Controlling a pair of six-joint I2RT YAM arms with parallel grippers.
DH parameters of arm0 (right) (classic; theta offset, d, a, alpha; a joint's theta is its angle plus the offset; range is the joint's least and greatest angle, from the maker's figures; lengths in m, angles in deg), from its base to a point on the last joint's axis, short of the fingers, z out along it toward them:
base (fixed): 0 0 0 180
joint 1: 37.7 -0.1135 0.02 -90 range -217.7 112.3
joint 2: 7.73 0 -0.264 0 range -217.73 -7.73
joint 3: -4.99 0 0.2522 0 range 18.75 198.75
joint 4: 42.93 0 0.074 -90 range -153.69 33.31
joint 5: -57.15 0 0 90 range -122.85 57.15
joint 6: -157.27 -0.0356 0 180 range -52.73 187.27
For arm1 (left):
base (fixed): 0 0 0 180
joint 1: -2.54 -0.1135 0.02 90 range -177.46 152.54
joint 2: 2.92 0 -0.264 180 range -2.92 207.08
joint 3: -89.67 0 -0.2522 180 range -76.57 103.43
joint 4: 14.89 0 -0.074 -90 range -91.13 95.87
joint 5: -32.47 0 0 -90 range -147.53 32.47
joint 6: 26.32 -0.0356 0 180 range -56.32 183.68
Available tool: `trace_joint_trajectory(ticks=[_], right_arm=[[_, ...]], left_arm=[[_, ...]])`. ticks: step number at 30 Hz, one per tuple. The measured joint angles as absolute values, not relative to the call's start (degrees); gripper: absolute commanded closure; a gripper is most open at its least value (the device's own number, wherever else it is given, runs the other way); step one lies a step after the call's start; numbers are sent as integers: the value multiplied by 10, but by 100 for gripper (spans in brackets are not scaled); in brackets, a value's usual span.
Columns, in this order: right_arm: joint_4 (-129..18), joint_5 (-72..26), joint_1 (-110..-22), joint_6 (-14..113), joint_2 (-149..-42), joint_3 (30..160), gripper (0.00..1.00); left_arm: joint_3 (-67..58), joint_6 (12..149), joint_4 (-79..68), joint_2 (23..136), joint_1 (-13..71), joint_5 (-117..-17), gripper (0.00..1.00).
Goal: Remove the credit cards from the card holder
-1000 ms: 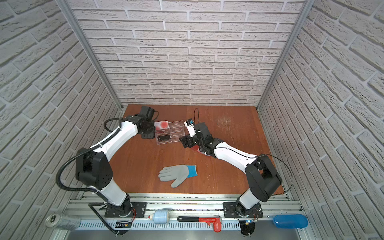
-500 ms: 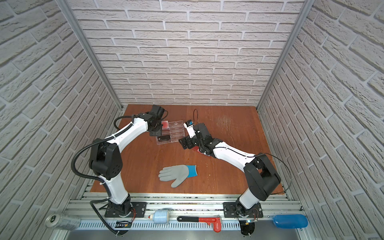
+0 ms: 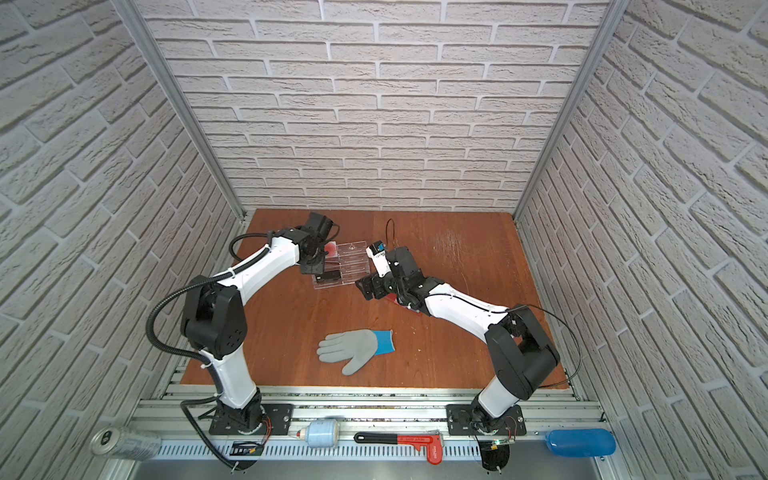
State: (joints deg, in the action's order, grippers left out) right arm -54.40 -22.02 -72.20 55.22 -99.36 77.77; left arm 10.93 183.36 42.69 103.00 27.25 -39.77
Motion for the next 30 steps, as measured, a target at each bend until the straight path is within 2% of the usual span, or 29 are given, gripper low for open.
trace_joint_trajectory(ticks=[15,30], right_arm=[[-538,-199,-722,539,-1000,778,10],[-526,-184,-722,526,-1000,778,10]], left_arm=[[84,1834,438,1016,290,-349,100],[56,1834,346,1016,290,-333,100]])
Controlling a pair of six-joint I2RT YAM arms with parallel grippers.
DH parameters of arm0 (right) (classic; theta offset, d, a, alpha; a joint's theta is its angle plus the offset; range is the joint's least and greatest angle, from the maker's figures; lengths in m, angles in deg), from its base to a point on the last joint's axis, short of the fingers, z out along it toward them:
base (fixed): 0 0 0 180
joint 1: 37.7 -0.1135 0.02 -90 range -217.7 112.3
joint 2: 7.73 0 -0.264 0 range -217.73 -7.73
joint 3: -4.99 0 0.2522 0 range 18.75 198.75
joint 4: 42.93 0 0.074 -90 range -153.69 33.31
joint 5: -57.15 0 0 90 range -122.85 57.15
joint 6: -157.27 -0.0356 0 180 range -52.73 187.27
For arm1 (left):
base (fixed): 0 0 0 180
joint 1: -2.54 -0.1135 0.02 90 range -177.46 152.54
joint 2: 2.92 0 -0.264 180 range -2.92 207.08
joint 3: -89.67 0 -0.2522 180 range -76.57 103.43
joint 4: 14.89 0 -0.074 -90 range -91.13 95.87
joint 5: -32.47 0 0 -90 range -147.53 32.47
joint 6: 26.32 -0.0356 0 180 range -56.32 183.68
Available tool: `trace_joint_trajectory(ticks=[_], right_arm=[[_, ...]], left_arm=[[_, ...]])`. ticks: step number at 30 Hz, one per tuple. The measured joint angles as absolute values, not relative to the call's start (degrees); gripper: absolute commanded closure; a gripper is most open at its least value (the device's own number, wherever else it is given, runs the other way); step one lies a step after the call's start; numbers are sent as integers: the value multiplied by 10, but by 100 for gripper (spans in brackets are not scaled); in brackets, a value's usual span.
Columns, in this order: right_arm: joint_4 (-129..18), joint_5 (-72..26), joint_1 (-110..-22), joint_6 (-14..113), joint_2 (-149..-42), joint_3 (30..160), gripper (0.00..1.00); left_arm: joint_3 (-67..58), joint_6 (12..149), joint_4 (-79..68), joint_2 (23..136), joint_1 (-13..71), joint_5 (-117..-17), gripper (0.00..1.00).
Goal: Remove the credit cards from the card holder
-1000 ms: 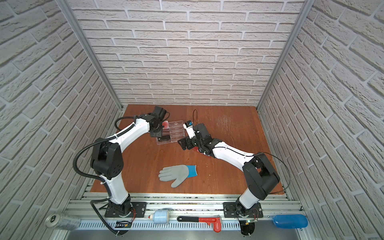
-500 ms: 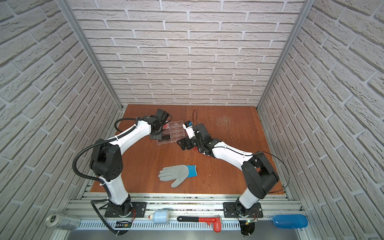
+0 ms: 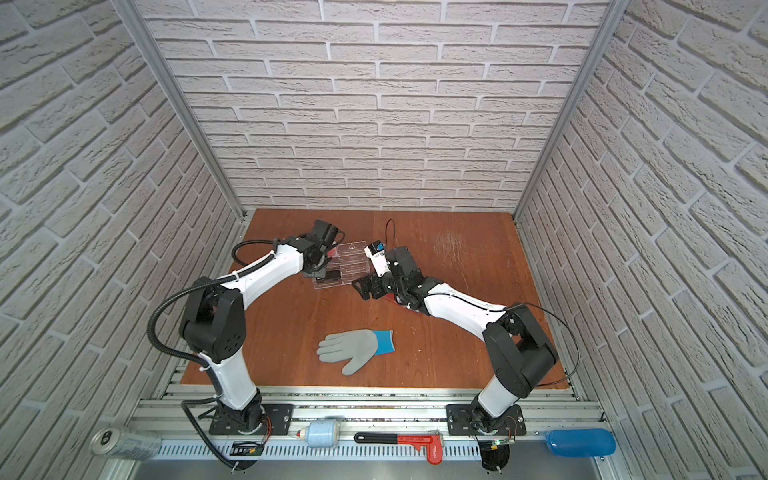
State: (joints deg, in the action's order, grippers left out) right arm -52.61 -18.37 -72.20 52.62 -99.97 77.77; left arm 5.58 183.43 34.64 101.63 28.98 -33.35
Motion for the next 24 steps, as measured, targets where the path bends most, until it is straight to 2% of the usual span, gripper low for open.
trace_joint_trajectory(ticks=[17,24], right_arm=[[-513,-169,-722,511,-1001,778,10],[-513,-167,-722,511,-1001,778,10]], left_arm=[[-22,1835,285,1003,290,-321,100],[-18,1835,281,1003,290,-317,100]])
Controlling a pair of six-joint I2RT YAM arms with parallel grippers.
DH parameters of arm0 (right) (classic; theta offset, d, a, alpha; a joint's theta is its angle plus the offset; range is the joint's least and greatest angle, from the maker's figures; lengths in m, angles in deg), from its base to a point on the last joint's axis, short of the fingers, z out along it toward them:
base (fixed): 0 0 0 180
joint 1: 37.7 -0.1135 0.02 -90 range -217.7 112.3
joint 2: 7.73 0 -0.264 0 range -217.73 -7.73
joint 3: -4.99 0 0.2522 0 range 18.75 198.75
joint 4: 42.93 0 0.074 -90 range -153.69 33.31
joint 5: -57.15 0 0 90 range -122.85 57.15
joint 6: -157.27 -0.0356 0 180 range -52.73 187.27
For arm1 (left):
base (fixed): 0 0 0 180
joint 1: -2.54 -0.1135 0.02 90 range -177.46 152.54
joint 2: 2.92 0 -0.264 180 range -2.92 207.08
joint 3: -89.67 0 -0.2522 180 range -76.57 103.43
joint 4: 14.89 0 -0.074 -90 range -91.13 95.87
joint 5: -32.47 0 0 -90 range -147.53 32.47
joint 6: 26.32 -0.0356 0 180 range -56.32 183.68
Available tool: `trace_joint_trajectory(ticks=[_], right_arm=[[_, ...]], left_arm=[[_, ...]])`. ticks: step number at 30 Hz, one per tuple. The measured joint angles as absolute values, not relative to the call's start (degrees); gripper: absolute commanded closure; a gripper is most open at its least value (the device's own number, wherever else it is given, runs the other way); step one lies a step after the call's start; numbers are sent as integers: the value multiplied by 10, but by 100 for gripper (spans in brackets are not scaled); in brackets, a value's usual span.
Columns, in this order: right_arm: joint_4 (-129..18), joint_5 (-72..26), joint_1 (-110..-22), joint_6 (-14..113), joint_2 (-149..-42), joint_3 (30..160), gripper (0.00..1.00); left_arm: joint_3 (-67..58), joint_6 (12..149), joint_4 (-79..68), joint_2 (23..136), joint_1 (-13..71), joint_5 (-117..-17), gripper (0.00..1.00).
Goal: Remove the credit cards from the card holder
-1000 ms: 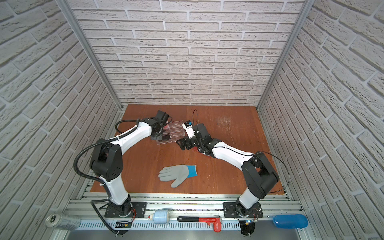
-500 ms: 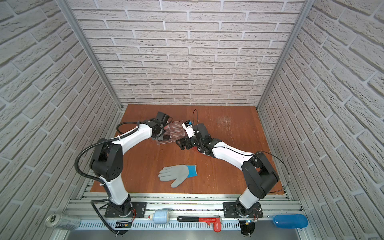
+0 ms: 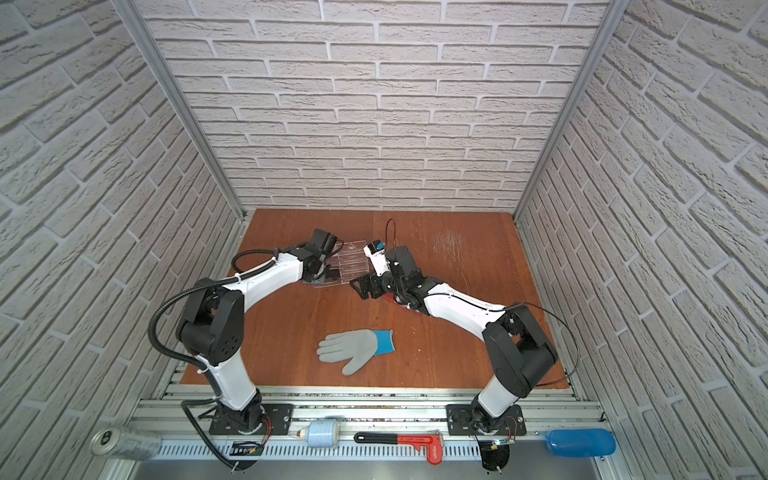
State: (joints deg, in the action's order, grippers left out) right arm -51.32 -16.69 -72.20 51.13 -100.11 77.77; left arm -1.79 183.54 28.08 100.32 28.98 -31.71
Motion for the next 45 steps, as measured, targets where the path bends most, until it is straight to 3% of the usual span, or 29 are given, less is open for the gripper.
trace_joint_trajectory(ticks=[45], right_arm=[[-504,-160,-729,500,-1002,778,10]], left_arm=[[-57,1839,213,1011,300,-311,98]])
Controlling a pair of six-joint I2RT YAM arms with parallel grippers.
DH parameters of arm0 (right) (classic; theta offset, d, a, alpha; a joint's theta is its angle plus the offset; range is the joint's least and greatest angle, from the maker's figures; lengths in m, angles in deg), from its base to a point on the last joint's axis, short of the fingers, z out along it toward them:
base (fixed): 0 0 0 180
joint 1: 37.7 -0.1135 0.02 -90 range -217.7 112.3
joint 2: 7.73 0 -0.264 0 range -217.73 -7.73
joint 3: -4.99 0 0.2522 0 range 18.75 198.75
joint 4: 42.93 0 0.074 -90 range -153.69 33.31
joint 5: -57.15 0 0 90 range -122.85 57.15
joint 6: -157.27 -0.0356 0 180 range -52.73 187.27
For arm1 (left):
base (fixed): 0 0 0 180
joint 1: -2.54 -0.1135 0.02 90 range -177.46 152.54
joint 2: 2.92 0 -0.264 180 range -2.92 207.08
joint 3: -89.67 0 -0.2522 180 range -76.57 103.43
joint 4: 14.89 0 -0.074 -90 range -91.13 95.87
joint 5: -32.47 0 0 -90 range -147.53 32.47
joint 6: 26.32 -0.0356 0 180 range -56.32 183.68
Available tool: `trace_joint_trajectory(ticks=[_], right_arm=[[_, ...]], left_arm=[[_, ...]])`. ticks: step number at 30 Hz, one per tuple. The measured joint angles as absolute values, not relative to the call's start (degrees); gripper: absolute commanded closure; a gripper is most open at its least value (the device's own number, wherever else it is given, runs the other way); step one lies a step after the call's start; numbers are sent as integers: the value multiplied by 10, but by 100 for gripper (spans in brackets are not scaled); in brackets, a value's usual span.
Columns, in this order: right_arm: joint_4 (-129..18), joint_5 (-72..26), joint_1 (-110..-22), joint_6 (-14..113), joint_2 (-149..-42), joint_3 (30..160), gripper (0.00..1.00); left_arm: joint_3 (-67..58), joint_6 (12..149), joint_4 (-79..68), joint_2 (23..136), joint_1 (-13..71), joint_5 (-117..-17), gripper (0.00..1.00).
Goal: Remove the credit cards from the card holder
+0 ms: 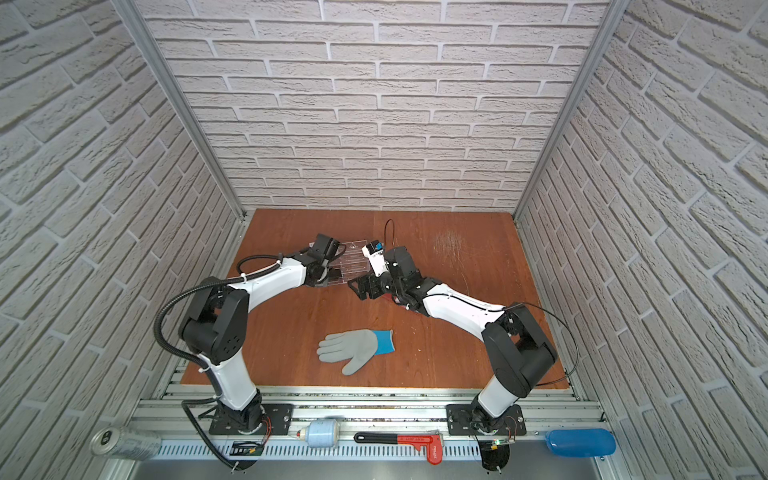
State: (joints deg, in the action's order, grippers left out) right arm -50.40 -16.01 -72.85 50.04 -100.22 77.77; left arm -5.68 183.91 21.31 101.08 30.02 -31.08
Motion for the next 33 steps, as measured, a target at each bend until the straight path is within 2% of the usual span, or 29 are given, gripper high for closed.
trace_joint_trajectory(ticks=[12,33], right_arm=[[-504,-160,-729,501,-1002,778,10],[-504,-160,-729,501,-1002,778,10]], left_arm=[[-56,1839,214,1011,300,-307,85],[-4,1839,220,1023,296,-295,84]])
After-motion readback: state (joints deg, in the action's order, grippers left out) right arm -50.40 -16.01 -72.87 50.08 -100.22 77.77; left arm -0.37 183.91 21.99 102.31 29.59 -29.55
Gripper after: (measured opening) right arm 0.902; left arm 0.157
